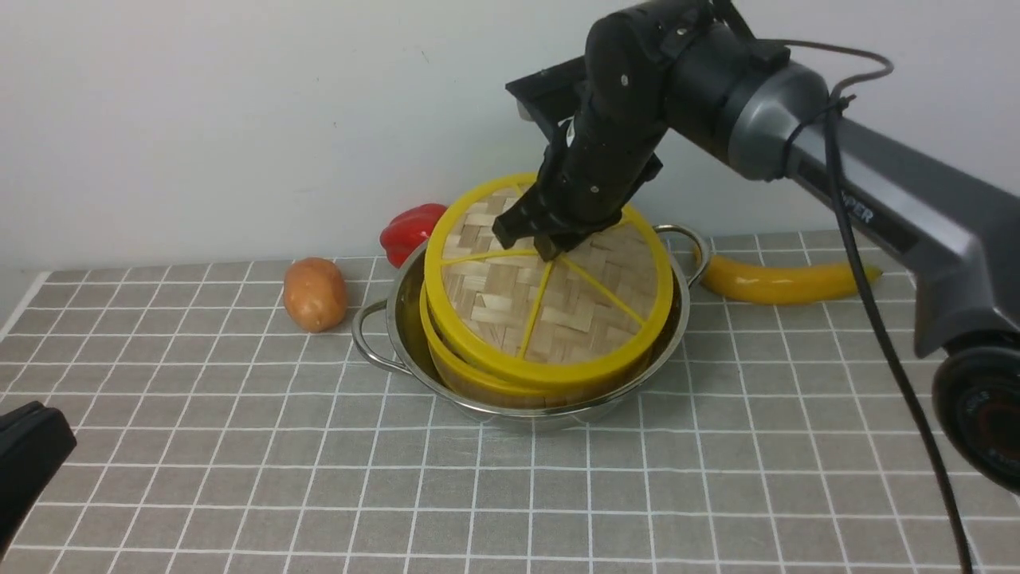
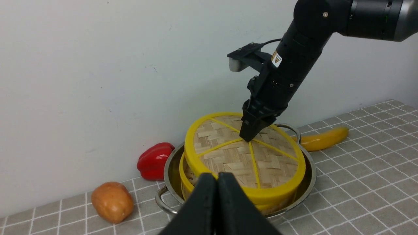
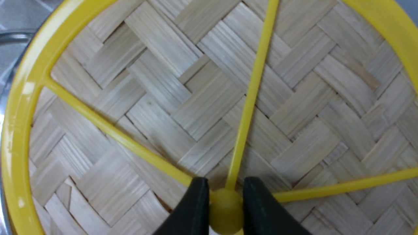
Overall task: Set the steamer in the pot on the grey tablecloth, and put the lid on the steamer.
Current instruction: 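Place the bamboo steamer lid onto the steamer basket in the pot with the right gripper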
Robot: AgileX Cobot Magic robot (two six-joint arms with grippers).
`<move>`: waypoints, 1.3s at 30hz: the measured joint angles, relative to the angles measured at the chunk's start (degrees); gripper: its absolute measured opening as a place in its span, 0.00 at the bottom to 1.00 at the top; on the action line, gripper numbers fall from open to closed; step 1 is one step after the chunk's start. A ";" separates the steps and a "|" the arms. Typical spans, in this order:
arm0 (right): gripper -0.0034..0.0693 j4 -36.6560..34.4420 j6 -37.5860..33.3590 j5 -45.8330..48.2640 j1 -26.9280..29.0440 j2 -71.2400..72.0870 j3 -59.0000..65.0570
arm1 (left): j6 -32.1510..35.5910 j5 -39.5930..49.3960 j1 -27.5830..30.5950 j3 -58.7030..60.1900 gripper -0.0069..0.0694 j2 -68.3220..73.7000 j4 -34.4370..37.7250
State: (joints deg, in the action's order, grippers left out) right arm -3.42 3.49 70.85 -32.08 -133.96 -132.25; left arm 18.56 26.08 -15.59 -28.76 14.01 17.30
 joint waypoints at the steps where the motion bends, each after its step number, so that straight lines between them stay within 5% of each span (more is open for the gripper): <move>1: 0.25 -0.63 -0.44 0.00 0.00 -0.42 0.00 | 0.00 0.00 0.00 0.00 0.08 0.00 0.00; 39: 0.25 -1.36 -6.77 -4.98 -0.36 -2.18 -0.30 | 0.02 0.17 0.00 0.00 0.08 0.00 -0.11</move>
State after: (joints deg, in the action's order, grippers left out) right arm -4.78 -3.27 65.87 -32.44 -136.14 -132.55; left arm 18.59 26.25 -15.59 -28.76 14.01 17.19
